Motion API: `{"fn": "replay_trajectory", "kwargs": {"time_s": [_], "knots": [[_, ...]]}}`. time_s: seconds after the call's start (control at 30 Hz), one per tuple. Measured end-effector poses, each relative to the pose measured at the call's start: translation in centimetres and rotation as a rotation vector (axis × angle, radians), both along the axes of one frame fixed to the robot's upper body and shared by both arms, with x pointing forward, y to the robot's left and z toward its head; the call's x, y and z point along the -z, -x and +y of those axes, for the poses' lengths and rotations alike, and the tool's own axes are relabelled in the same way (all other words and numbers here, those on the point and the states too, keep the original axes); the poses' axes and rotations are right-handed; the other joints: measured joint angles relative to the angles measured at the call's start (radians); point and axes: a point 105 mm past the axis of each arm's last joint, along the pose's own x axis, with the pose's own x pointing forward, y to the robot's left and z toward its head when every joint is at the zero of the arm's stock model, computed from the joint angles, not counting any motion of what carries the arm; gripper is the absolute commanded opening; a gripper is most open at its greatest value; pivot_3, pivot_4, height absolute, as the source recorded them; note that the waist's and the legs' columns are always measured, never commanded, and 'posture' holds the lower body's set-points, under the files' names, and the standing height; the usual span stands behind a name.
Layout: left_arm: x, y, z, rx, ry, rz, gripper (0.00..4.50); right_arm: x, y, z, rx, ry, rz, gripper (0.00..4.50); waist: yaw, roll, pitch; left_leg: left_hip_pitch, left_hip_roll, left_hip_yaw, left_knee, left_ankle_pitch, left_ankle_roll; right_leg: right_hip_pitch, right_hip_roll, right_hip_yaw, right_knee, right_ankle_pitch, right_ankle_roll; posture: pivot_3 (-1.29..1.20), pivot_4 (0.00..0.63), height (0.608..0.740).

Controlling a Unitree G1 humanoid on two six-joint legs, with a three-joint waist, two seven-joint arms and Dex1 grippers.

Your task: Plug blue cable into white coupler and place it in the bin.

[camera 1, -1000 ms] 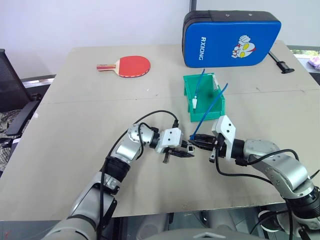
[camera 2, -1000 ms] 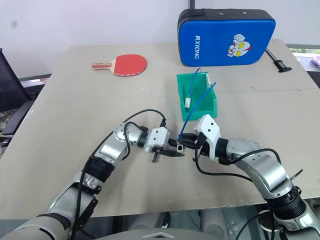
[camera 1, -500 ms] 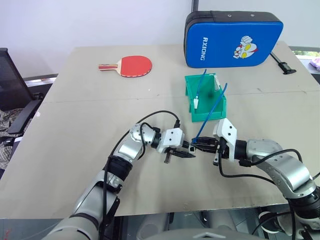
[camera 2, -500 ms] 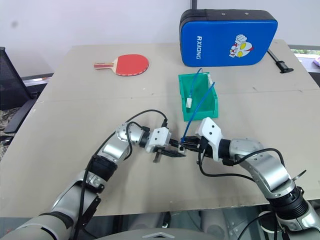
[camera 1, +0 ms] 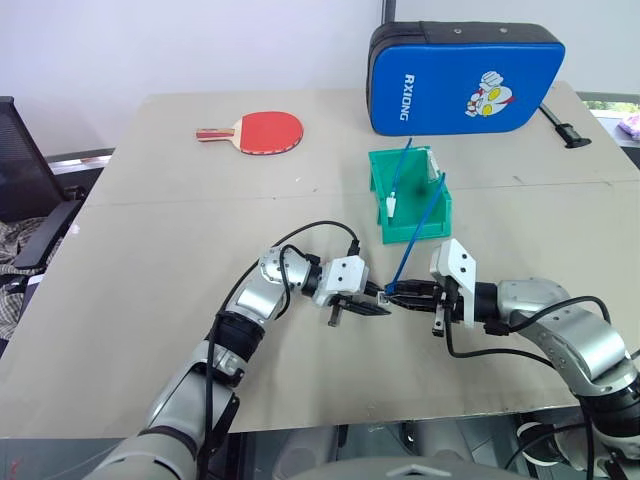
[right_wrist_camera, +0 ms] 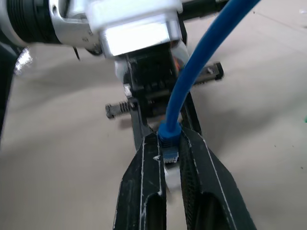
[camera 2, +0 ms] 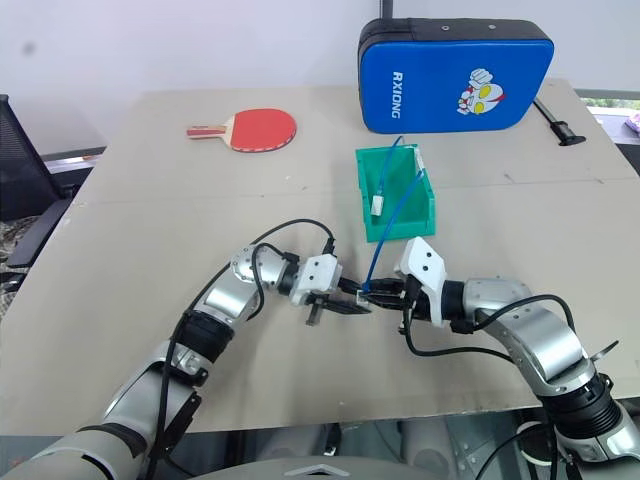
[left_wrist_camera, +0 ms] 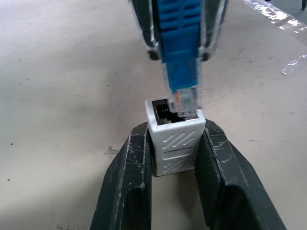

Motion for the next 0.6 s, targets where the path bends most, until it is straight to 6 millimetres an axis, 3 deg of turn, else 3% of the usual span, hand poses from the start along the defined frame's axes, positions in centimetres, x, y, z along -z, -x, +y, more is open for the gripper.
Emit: {"fn": "replay_trajectory", "kwargs": {"time_s": [0.3, 0.6], "knots": [[0.00, 0.10, 0.15, 0.006, -0.006, -0.002, 0.68, 0.07, -0.12, -0.03, -0.068, 0.065, -0.062, 0.00, -0.003, 0.000, 0.000, 0.000, 0.000, 0.000, 0.000, 0.000, 0.000, 0.000, 0.000, 0.000, 0.000, 0.000, 0.000, 0.00, 0.150, 0.729], [0.04, 0.72, 0.66, 0.013, -0.022, -0.001, 0.68, 0.55, -0.77, 0.83, -0.246, 0.179, -0.156, 0.00, -0.022, -0.001, -0.001, 0.001, 0.000, 0.000, 0.000, 0.000, 0.000, 0.000, 0.000, 0.000, 0.000, 0.000, 0.000, 0.00, 0.150, 0.729]]}}
